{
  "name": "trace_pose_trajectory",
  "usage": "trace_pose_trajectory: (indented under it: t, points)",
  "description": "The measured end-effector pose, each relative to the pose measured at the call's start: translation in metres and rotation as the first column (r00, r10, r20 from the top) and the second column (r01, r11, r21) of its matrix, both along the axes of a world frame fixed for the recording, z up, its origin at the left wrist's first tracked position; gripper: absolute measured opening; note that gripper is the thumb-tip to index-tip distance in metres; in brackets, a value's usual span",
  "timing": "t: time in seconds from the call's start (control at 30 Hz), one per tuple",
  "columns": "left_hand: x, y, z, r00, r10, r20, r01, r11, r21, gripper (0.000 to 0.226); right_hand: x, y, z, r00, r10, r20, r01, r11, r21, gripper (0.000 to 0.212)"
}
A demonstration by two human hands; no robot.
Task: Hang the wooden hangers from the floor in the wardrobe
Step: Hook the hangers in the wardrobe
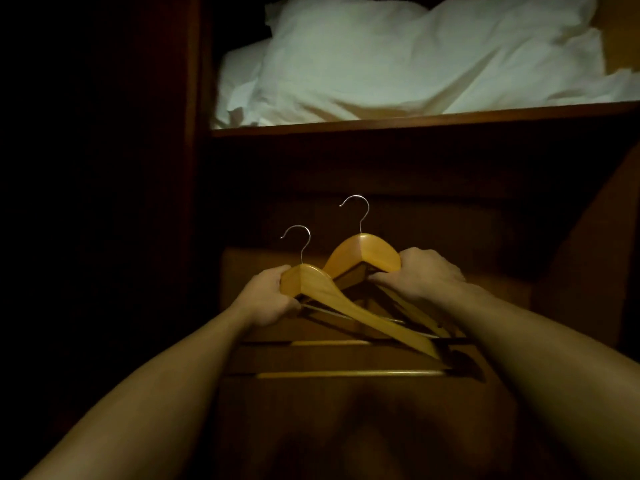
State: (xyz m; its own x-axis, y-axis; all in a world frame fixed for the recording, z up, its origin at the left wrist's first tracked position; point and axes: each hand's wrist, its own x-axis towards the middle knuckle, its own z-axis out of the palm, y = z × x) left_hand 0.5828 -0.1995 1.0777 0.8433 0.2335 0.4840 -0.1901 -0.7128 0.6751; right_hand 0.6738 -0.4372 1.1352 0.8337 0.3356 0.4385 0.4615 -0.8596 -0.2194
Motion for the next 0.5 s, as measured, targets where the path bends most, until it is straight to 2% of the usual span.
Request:
trace_pose_trajectory:
  t: [0.23, 0.4, 0.5]
  points:
    - [0.078, -0.032, 0.001, 0.993, -0.101, -0.066, 0.101, 0.995, 0.002, 0.030, 0.063, -0.040, -0.007, 0.995, -0.100, -0.028, 0.099, 0.995, -0.015, 0.054]
    - [0.135, -0.034, -0.013, 0.986, -0.136, -0.095, 0.135, 0.991, -0.009, 0.028, 0.111, -0.038, -0.019, 0.988, -0.153, -0.032, 0.152, 0.988, -0.036, 0.046]
    - [0.167, -0.025, -0.019, 0.988, -0.140, -0.060, 0.142, 0.990, 0.022, 0.029, 0.135, -0.029, -0.021, 0.989, -0.143, -0.033, 0.142, 0.990, -0.014, 0.040]
